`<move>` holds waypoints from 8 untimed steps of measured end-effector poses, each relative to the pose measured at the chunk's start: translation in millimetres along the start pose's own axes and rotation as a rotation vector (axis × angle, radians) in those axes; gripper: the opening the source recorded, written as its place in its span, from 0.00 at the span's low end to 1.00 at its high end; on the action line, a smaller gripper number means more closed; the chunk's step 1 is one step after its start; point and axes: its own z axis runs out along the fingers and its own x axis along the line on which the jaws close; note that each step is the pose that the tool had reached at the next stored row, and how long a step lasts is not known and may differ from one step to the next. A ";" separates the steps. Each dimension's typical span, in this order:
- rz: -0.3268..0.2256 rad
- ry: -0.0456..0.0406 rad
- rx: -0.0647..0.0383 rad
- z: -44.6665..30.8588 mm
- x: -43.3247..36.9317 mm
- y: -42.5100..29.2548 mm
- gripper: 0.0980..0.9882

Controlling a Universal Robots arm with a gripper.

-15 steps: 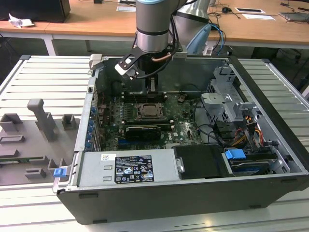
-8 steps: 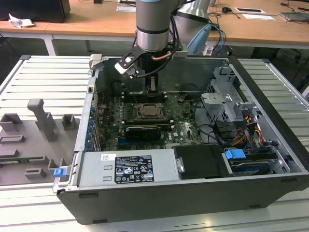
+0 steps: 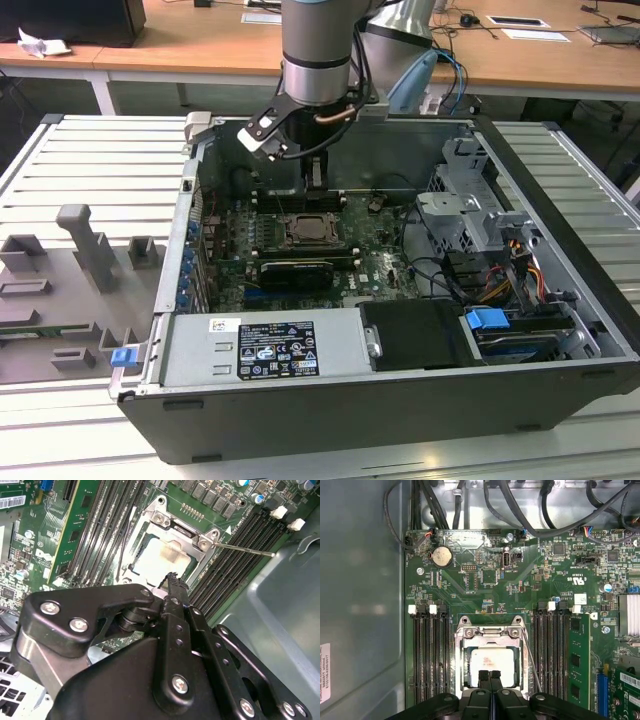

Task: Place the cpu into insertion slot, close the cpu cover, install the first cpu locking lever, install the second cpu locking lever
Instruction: 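Install the first cpu locking lever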

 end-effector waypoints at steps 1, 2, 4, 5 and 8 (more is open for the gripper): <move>0.000 0.0003 0.000 -0.3 0.0 0.0 0.01; 0.000 0.0003 0.000 -0.4 0.0 0.0 0.01; 0.000 0.0002 0.000 -1.1 0.0 0.1 0.01; 0.000 0.0002 0.000 -1.3 0.0 0.1 0.01; 0.000 0.0001 0.000 -1.6 0.0 0.1 0.01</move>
